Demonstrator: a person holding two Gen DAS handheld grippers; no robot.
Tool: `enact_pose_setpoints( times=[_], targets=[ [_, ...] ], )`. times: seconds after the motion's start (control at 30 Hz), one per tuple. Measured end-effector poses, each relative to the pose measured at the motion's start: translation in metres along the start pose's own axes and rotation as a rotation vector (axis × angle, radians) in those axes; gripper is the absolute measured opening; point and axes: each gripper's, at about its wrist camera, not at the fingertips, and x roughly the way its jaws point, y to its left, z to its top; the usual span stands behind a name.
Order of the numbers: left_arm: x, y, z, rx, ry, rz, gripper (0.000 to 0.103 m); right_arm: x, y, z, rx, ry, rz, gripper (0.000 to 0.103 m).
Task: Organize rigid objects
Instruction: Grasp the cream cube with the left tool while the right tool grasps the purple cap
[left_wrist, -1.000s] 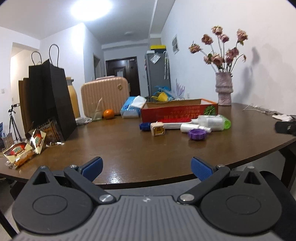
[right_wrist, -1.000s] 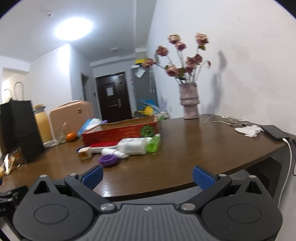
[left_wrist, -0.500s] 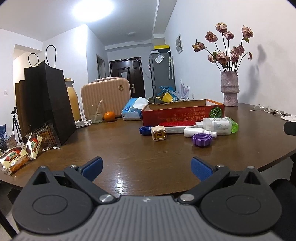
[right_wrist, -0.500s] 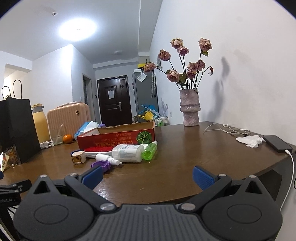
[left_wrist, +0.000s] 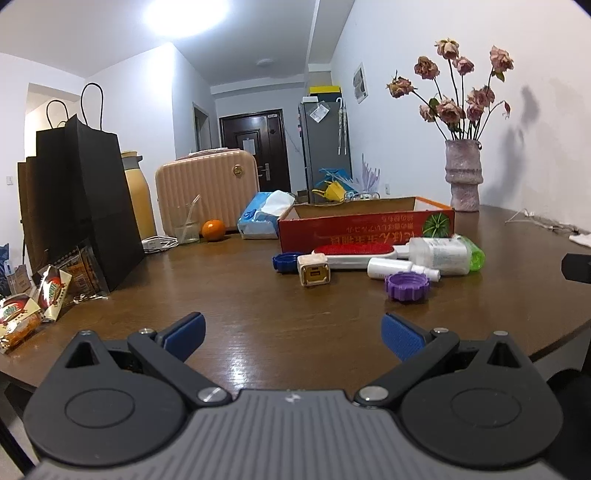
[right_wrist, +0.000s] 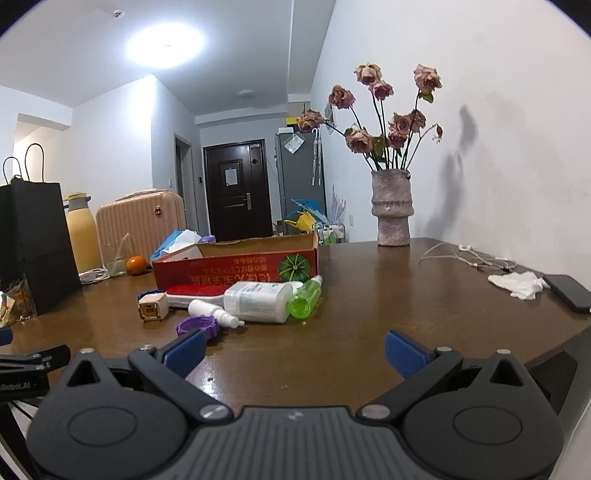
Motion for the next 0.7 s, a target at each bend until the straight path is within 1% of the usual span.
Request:
enact_pose_setpoints(
  times=[0.13, 0.2, 0.33, 0.43, 0.53, 0.57, 0.63, 0.7],
  targets=[
    [0.009, 0.007, 0.008, -0.041, 0.0, -0.02, 0.103, 0.003, 0.003, 0.007, 0.005, 0.002, 0.013, 0.103],
    [0.019, 0.011, 0.015, -0.065, 0.014, -0.032, 0.103, 0.007, 0.005, 0.012, 0.013, 0.013, 0.029, 0.103],
    [0.057, 0.018, 0.034, -0.103, 0.109, -0.08, 0.103, 0.027, 0.011, 0.022, -0.005, 0.056, 0.056, 0.103],
    [0.083, 0.024, 0.043, -0.131, 0.149, -0.094, 0.103, 0.049, 0.017, 0.027, -0.019, 0.115, 0.092, 0.103],
    [0.099, 0.027, 0.045, -0.116, 0.155, -0.095, 0.103, 0.07, 0.031, 0.029, -0.062, 0.152, 0.172, 0.102],
    [0.103, 0.029, 0.045, -0.11, 0.158, -0.094, 0.103, 0.077, 0.036, 0.03, -0.087, 0.165, 0.192, 0.1],
    [0.11, 0.036, 0.047, -0.107, 0.162, -0.093, 0.103, 0.089, 0.043, 0.032, -0.135, 0.163, 0.201, 0.095],
    [0.113, 0.043, 0.046, -0.091, 0.15, -0.083, 0.103, 0.097, 0.042, 0.038, -0.136, 0.154, 0.19, 0.095]
  ],
)
